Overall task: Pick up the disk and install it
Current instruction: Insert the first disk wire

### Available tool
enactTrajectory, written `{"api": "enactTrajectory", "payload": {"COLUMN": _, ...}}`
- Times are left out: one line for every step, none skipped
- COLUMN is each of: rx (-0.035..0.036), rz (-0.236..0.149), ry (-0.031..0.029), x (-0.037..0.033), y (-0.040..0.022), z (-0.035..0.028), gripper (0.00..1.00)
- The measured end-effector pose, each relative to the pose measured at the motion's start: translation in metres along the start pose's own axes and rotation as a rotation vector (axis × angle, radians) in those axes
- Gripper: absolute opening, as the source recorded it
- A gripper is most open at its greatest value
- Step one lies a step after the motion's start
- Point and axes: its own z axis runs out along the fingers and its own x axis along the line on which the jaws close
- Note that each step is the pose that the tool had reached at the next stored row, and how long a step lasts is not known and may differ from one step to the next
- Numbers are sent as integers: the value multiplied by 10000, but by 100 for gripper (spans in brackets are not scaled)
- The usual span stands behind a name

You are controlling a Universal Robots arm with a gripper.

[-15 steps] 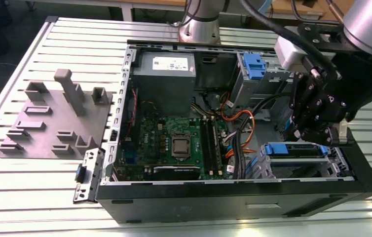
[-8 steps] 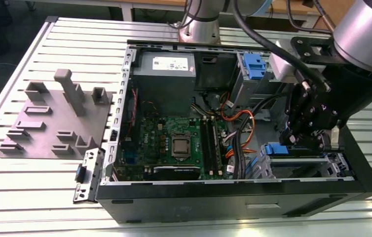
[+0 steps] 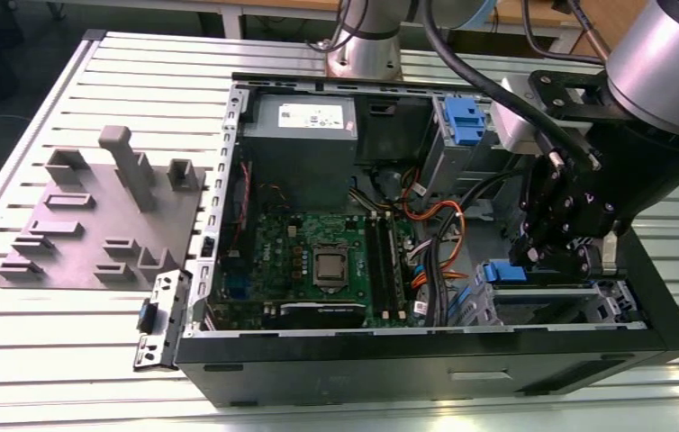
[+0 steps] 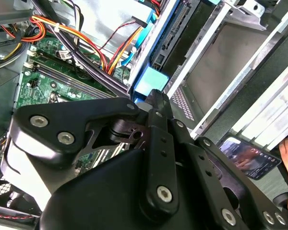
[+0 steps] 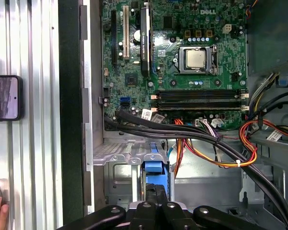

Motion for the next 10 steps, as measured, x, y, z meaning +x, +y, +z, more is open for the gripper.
{"api": "enactTrajectory", "payload": {"rx": 0, "rz": 0, "ry": 0, "x": 0, "y": 0, "z": 0, "gripper": 11}}
{"api": "enactTrajectory", "payload": {"rx": 0, "rz": 0, "ry": 0, "x": 0, "y": 0, "z": 0, "gripper": 11}}
{"api": "enactTrajectory", "payload": {"rx": 1, "rz": 0, "ry": 0, "x": 0, "y": 0, "z": 0, "gripper": 11}}
{"api": "enactTrajectory", "payload": {"rx": 1, "rz": 0, "ry": 0, "x": 0, "y": 0, "z": 0, "gripper": 11}}
{"api": "enactTrajectory", "payload": {"rx": 1, "rz": 0, "ry": 0, "x": 0, "y": 0, "z": 0, "gripper": 11}}
{"api": "enactTrajectory", "payload": {"rx": 1, "rz": 0, "ry": 0, "x": 0, "y": 0, "z": 0, "gripper": 11}}
{"api": "enactTrajectory", "payload": {"rx": 1, "rz": 0, "ry": 0, "x": 0, "y": 0, "z": 0, "gripper": 11}}
{"api": "enactTrajectory", "payload": {"rx": 1, "rz": 0, "ry": 0, "x": 0, "y": -1, "z": 0, "gripper": 11}}
{"api": "enactTrajectory", "payload": {"rx": 2, "rz": 0, "ry": 0, "x": -1, "y": -10, "z": 0, "gripper": 11}}
{"api": "enactTrajectory", "payload": {"rx": 2, "rz": 1, "ry": 0, "x": -1, "y": -27, "z": 0, "gripper": 11}}
